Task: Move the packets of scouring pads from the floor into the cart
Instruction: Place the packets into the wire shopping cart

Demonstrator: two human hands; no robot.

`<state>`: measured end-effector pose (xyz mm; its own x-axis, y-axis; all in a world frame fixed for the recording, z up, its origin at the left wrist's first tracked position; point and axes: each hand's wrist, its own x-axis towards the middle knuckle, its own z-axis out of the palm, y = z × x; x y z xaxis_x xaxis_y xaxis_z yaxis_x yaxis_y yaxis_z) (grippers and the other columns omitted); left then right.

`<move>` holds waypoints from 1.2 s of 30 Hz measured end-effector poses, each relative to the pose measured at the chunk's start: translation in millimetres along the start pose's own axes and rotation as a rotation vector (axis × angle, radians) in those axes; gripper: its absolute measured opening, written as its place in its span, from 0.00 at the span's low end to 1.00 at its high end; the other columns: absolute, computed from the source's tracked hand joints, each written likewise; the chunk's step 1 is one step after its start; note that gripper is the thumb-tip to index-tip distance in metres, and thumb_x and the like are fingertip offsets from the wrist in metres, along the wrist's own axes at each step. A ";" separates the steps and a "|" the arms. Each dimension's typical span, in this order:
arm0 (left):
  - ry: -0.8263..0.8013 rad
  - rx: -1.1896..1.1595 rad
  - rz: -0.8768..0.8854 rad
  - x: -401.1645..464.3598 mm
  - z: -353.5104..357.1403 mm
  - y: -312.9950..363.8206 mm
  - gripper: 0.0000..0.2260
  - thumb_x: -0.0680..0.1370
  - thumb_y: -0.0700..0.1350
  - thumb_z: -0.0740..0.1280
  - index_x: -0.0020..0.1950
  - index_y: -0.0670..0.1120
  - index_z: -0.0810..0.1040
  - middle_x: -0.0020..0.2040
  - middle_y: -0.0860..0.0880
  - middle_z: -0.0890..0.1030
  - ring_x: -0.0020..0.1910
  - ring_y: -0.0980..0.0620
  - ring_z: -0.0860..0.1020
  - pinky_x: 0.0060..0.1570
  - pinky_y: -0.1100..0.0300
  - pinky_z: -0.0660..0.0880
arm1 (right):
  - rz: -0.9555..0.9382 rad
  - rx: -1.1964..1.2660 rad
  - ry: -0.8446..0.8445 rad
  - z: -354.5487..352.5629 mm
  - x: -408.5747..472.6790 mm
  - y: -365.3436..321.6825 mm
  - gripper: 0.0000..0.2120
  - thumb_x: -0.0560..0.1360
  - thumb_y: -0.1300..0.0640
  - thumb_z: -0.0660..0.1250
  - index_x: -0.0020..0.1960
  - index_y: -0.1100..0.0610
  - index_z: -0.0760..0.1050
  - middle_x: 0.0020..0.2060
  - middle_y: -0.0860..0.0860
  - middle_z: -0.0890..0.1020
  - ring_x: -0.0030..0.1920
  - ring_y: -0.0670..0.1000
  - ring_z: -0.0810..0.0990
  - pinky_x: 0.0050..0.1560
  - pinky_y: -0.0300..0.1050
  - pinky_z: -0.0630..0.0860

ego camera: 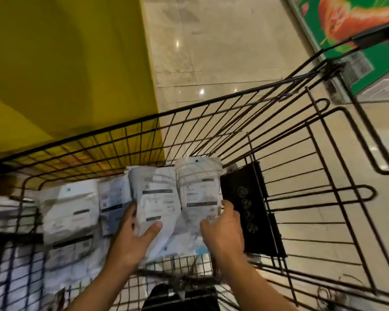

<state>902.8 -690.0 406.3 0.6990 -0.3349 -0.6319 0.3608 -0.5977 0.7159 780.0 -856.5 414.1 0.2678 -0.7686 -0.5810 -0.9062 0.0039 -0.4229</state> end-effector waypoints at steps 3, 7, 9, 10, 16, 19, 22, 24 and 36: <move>-0.046 0.047 0.007 -37.6 -15.5 2.3 0.34 0.79 0.47 0.74 0.82 0.52 0.63 0.76 0.55 0.70 0.76 0.49 0.69 0.69 0.55 0.68 | -0.020 0.087 -0.078 -35.4 -41.8 13.3 0.22 0.77 0.53 0.71 0.70 0.51 0.74 0.63 0.52 0.79 0.54 0.52 0.81 0.56 0.50 0.82; -0.078 0.070 -0.031 -102.4 -48.7 17.7 0.37 0.79 0.54 0.73 0.84 0.56 0.57 0.81 0.52 0.67 0.78 0.48 0.67 0.68 0.52 0.69 | -0.028 0.195 -0.091 -86.0 -114.3 17.0 0.19 0.79 0.52 0.72 0.69 0.51 0.76 0.55 0.49 0.84 0.45 0.47 0.84 0.49 0.48 0.84; -0.020 0.021 0.008 -131.5 -63.8 25.1 0.34 0.81 0.49 0.72 0.83 0.56 0.59 0.74 0.50 0.75 0.71 0.50 0.74 0.63 0.52 0.73 | -0.054 0.262 -0.075 -104.6 -147.4 11.9 0.16 0.79 0.53 0.72 0.66 0.50 0.78 0.49 0.46 0.84 0.43 0.46 0.84 0.48 0.46 0.84; 0.013 -0.010 0.036 -144.0 -70.1 27.8 0.32 0.81 0.46 0.72 0.82 0.55 0.61 0.70 0.49 0.77 0.66 0.52 0.76 0.63 0.52 0.74 | -0.084 0.311 -0.085 -113.9 -161.3 7.2 0.13 0.79 0.53 0.72 0.63 0.50 0.79 0.47 0.45 0.84 0.43 0.46 0.85 0.49 0.46 0.84; 0.017 0.013 0.116 -229.8 -109.4 26.0 0.19 0.82 0.44 0.70 0.72 0.53 0.74 0.60 0.51 0.85 0.60 0.52 0.82 0.61 0.52 0.78 | -0.247 0.460 -0.296 -158.3 -228.3 -0.1 0.05 0.80 0.54 0.73 0.56 0.48 0.83 0.49 0.49 0.88 0.48 0.50 0.88 0.59 0.58 0.84; 0.020 0.016 0.105 -271.3 -112.7 13.5 0.16 0.82 0.42 0.71 0.68 0.53 0.77 0.58 0.52 0.86 0.58 0.56 0.83 0.62 0.52 0.79 | -0.309 0.413 -0.371 -169.8 -244.5 13.6 0.05 0.80 0.54 0.73 0.55 0.48 0.84 0.48 0.49 0.88 0.49 0.50 0.88 0.60 0.60 0.83; 0.136 -0.039 0.056 -306.7 -114.3 -7.0 0.14 0.79 0.48 0.74 0.62 0.59 0.79 0.55 0.55 0.87 0.56 0.58 0.84 0.60 0.52 0.79 | -0.327 0.353 -0.413 -168.9 -247.3 25.2 0.04 0.79 0.54 0.73 0.51 0.45 0.84 0.47 0.48 0.88 0.50 0.52 0.87 0.60 0.64 0.82; 0.251 -0.095 -0.007 -332.5 -110.7 -20.0 0.15 0.75 0.54 0.74 0.61 0.59 0.79 0.54 0.55 0.87 0.56 0.55 0.84 0.57 0.52 0.79 | -0.335 0.315 -0.445 -167.6 -246.7 29.7 0.05 0.79 0.54 0.73 0.48 0.43 0.84 0.46 0.47 0.88 0.51 0.53 0.87 0.61 0.64 0.81; 0.639 -0.395 -0.277 -496.9 -55.9 -89.6 0.17 0.72 0.53 0.76 0.59 0.58 0.79 0.54 0.50 0.86 0.51 0.50 0.85 0.49 0.55 0.80 | -0.517 -0.026 -0.837 -153.5 -255.5 7.9 0.01 0.80 0.57 0.74 0.50 0.52 0.85 0.43 0.51 0.88 0.46 0.56 0.87 0.52 0.58 0.81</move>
<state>557.6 -429.3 672.7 0.7272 0.3414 -0.5955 0.6816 -0.2562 0.6854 654.2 -758.3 666.0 0.7697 0.0298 -0.6377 -0.6162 -0.2267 -0.7543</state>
